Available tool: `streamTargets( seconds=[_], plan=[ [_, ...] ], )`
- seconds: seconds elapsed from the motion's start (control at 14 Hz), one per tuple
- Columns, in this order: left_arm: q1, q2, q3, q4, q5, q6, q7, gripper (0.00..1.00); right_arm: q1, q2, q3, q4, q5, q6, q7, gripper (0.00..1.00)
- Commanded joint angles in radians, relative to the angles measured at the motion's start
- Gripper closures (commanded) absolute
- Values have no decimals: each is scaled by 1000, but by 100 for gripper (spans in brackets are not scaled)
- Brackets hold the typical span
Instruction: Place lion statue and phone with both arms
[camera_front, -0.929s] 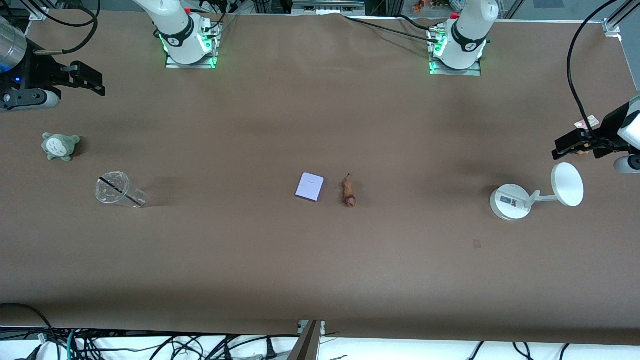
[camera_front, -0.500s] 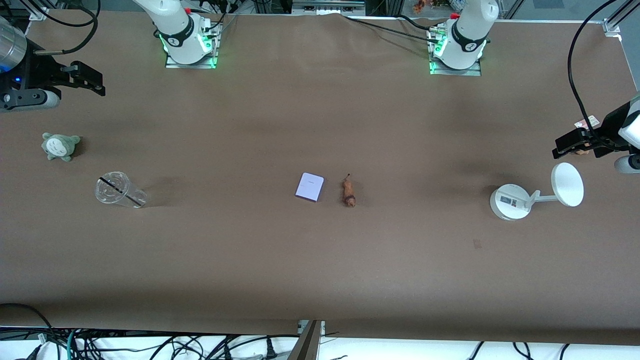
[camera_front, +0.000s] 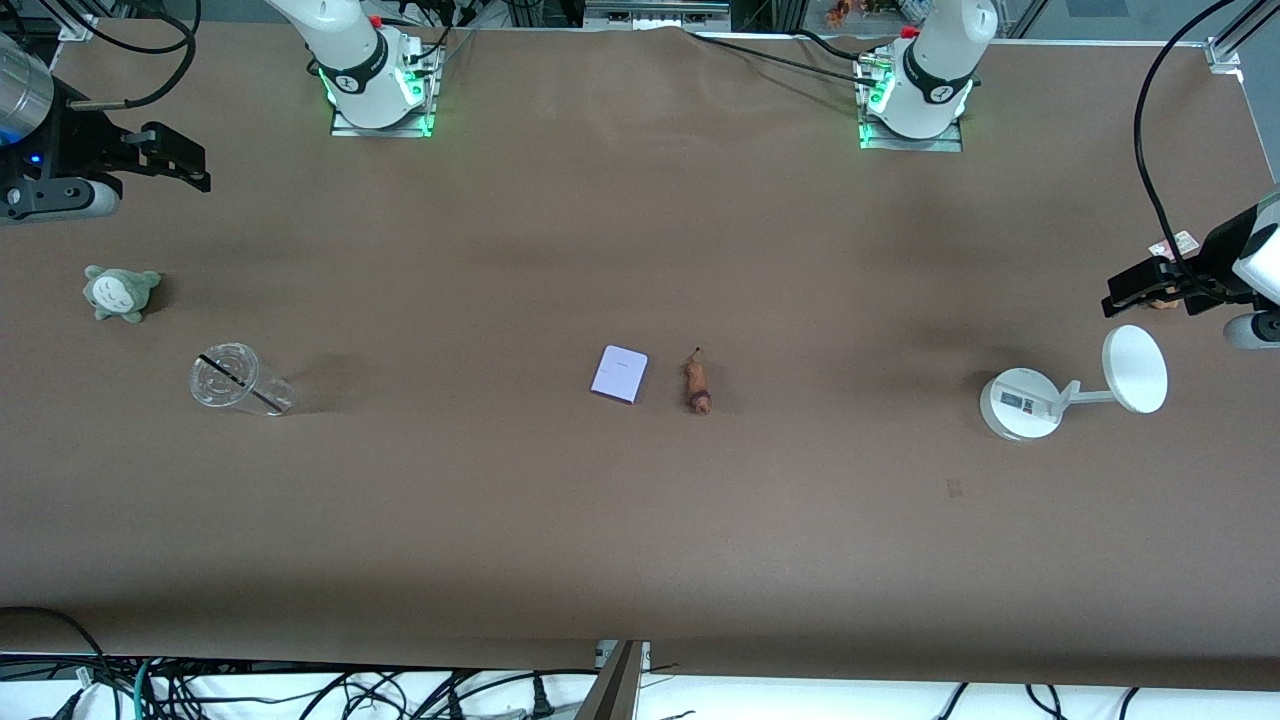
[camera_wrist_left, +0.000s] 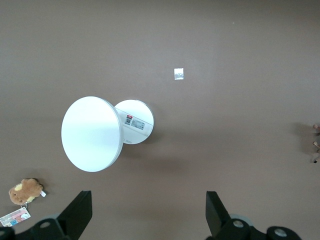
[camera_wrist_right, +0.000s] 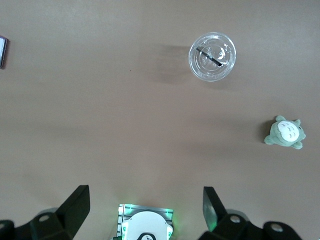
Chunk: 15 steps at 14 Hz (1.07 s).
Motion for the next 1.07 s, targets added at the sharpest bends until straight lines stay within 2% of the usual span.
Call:
streamTargets(
  seconds=[0.0,0.57,1.0],
  plan=[
    [-2,20,1,40,-10,-29,20,0,-6,1,4,9,1,-6,-6,0],
    [-77,34,-21,38,-25,-42,-74,0,20,87,6,21,4,23,-5,0],
    [-249,113,-22,40,-30,-14,-268,0,43,158,6,24,87,131,35,0]
  ],
)
